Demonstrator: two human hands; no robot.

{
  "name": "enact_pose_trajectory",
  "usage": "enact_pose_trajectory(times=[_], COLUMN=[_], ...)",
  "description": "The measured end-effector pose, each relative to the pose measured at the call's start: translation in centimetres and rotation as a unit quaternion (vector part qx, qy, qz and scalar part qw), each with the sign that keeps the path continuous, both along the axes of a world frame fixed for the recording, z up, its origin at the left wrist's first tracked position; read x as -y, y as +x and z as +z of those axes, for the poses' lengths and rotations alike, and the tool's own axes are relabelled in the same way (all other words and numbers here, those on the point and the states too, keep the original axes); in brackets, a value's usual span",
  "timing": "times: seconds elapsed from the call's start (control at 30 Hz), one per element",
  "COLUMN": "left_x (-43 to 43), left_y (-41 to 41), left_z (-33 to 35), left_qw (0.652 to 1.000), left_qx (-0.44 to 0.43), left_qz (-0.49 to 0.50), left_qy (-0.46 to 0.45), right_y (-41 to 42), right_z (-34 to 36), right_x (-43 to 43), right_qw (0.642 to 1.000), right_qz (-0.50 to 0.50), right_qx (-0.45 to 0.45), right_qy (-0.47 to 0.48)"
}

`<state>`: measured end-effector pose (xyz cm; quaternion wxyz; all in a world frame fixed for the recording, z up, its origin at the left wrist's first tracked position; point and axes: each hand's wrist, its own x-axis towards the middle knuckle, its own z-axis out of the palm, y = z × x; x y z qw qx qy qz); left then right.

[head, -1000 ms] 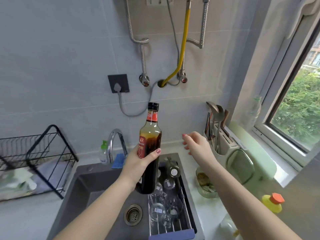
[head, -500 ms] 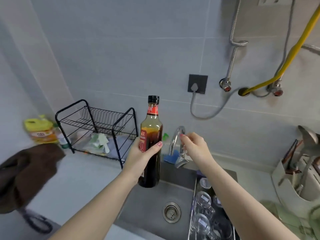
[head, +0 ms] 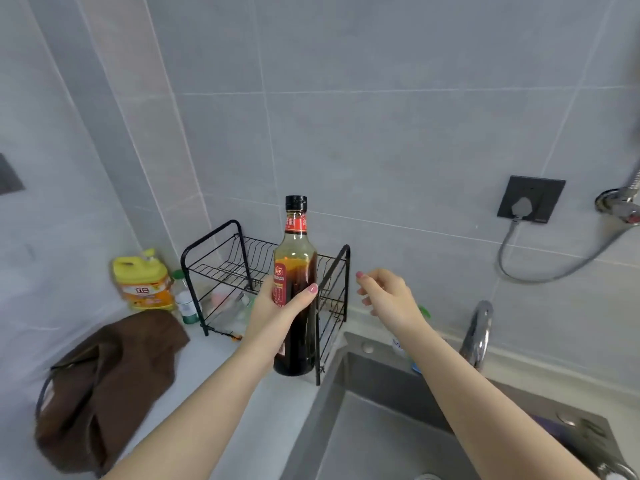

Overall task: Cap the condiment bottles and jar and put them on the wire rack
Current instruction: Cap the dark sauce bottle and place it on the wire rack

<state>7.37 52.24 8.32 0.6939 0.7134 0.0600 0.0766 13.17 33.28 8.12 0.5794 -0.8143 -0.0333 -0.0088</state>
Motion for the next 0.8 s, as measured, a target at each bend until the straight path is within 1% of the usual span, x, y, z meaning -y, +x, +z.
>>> enact_pose_trajectory(times=[0.27,0.37,0.63,0.8], left_x=[-10.1,-13.0,-18.0,-19.5], left_y=[6.9,9.1,15.3,19.4], left_z=[0.3,0.1,-0.6,-0.9], left_qw=[1.0,0.999,0.997,0.995], left_qx=[0.0,0.003,0.022,0.027], left_qz=[0.022,0.036,0.048,0.056], left_qy=[0.001,0.023,0.049,0.074], right_y=[6.1,7.8,13.1,16.6], right_z=[0.0,-0.1,-0.2,-1.1], right_x=[-10.2,-12.9,-17.4,-19.1], right_qw=[1.0,1.0,0.999,0.998], right_qz=[0.007,0.01,0.023,0.025], right_qx=[0.004,-0.004,-0.01,-0.035], right_qy=[0.0,-0.009,-0.038,-0.052])
